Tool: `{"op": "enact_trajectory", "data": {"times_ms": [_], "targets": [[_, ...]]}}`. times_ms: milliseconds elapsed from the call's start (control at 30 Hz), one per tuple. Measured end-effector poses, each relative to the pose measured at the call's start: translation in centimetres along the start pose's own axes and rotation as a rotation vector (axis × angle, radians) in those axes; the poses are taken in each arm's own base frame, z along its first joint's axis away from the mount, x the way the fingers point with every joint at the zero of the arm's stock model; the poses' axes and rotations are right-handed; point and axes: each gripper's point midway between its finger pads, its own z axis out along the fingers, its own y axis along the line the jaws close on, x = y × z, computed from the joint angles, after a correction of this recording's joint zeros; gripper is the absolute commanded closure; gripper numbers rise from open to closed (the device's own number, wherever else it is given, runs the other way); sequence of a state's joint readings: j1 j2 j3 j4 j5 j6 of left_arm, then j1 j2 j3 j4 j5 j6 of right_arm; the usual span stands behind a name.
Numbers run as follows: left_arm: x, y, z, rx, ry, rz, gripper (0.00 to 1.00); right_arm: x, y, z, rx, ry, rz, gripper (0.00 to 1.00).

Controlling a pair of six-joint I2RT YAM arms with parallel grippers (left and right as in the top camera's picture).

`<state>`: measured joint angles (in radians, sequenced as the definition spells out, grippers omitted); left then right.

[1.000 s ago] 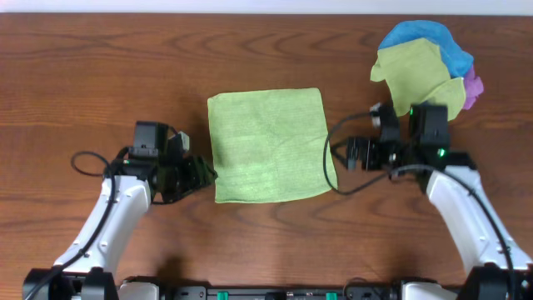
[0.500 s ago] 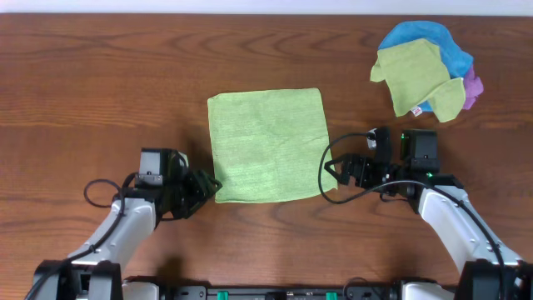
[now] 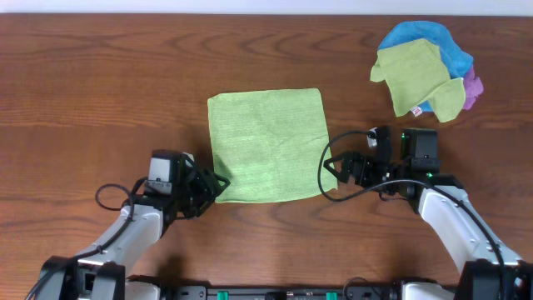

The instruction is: Fold the cloth

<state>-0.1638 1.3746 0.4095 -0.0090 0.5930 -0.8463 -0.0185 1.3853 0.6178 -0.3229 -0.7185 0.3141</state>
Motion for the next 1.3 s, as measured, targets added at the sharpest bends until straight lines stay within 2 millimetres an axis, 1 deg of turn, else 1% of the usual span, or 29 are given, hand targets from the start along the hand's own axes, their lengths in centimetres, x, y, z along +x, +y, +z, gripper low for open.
{"op": "enact_trajectory", "data": {"times_ms": [100, 167, 200, 233, 267, 367, 567, 733, 933, 1067, 1200, 1300], "targets": [[0.3, 0.0, 0.4, -0.011, 0.001, -0.006, 0.6, 0.0, 0.0, 0.0, 0.0, 0.0, 0.002, 0.01], [0.3, 0.2, 0.6, -0.02, -0.002, -0.014, 0.69, 0.0, 0.0, 0.0, 0.0, 0.0, 0.008, 0.01], [0.3, 0.3, 0.6, -0.025, -0.004, -0.02, 0.76, 0.0, 0.0, 0.0, 0.0, 0.001, 0.009, 0.01], [0.1, 0.6, 0.8, -0.034, -0.008, -0.029, 0.87, 0.0, 0.0, 0.0, -0.001, 0.001, 0.011, 0.01], [0.0, 0.6, 0.9, -0.035, -0.01, -0.034, 0.94, 0.1, 0.0, 0.0, -0.001, 0.002, 0.013, 0.01], [0.0, 0.9, 1.4, -0.04, -0.008, -0.03, 0.94, 0.2, 0.0, 0.0, 0.0, 0.006, 0.017, 0.01], [-0.4, 0.0, 1.8, 0.005, -0.011, -0.004, 0.94, 0.1, -0.4, 0.0, 0.02, 0.001, 0.019, 0.01], [-0.6, -0.4, 1.8, 0.024, -0.011, 0.006, 0.94, 0.8, -1.5, 0.5, 0.055, 0.014, 0.038, 0.03], [-0.4, -0.7, 1.8, 0.04, 0.0, 0.01, 0.94, 1.8, -3.6, 2.0, 0.087, 0.066, 0.092, 0.09], [-0.4, -0.8, 1.8, 0.043, 0.002, 0.011, 0.94, 1.5, -3.4, 2.6, 0.051, 0.066, 0.102, 0.1], [-0.4, -0.8, 1.8, 0.044, 0.002, 0.011, 0.95, 1.3, -2.9, 3.2, 0.012, 0.075, 0.109, 0.14], [-0.4, -0.8, 1.8, 0.044, 0.002, 0.011, 0.94, 1.6, -2.2, 3.9, -0.005, 0.095, 0.101, 0.19]]}}
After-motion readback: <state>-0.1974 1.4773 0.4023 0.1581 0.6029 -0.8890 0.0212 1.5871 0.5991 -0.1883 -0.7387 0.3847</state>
